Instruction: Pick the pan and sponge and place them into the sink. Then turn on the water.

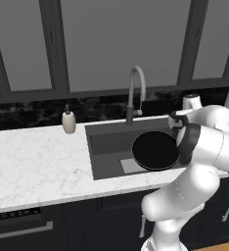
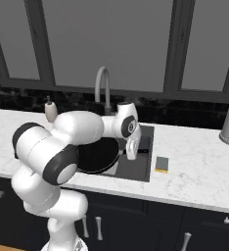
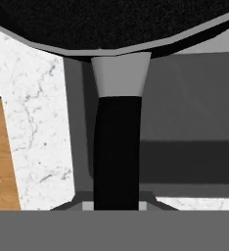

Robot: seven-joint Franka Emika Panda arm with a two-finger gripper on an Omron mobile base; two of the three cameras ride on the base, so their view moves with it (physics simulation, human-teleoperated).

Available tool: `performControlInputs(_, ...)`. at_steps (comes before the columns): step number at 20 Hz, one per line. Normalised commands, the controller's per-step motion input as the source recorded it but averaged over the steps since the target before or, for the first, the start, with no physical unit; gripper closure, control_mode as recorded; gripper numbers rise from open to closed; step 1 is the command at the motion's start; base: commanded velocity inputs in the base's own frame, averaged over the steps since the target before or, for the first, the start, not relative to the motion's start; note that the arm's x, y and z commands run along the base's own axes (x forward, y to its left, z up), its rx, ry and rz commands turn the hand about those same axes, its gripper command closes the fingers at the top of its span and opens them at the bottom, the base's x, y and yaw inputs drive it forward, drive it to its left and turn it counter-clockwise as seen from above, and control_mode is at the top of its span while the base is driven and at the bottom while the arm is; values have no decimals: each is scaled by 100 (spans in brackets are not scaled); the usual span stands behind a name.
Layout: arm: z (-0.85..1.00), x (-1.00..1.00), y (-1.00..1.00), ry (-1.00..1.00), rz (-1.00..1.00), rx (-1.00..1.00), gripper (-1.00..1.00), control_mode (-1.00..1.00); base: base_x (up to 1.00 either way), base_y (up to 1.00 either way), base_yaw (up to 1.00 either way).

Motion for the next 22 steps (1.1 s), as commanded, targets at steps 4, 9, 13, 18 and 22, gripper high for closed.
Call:
performControlInputs(4,-1,0,0,5,-1,4,100,-100,0,0,0)
performControlInputs(9,-8,3,1,1,-8,0,100,-100,0,0,0)
performControlInputs(13,-12,1,15,0,-8,0,100,-100,0,0,0)
performControlInputs(18,-9,13,18,0,-5,0,100,-100,0,0,0)
performControlInputs(22,-15,9,21,2,0,0,100,-100,0,0,0)
